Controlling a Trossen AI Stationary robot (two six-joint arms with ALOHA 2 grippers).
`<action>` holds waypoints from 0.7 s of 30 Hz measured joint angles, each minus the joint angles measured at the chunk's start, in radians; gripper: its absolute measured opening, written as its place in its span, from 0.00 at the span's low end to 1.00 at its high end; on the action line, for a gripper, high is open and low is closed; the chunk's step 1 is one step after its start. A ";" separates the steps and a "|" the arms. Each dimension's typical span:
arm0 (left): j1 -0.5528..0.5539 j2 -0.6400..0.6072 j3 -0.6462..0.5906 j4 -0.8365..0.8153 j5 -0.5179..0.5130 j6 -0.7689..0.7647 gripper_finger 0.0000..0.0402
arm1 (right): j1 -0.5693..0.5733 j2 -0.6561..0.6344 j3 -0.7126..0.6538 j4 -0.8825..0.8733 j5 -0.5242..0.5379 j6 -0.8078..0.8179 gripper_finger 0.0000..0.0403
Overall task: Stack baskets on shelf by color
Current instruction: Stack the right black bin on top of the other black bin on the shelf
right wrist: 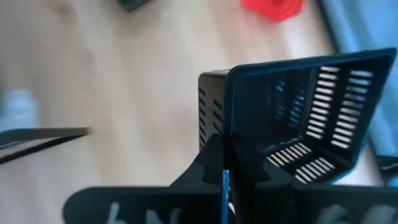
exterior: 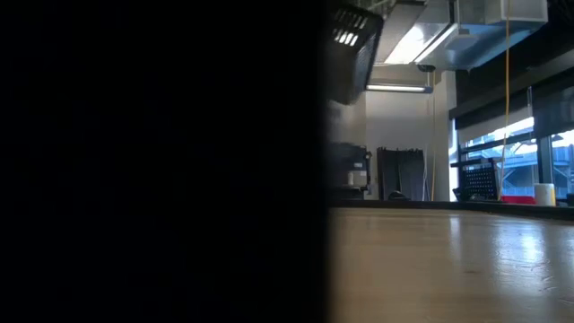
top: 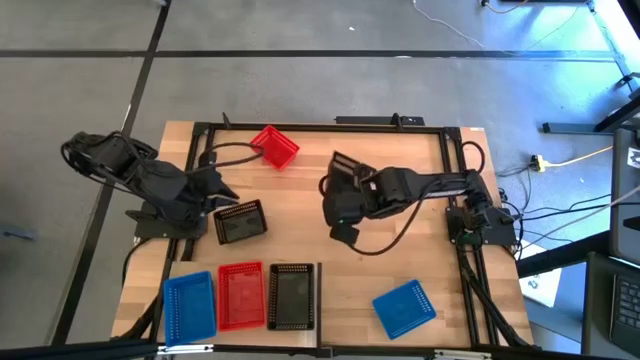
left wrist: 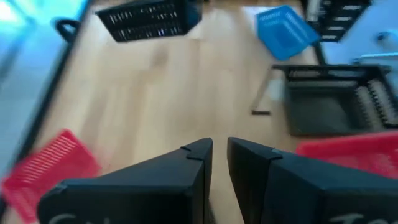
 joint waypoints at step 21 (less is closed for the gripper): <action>0.167 0.247 0.000 0.332 -0.456 0.869 0.10 | 0.000 0.105 0.000 0.082 0.644 -0.750 0.00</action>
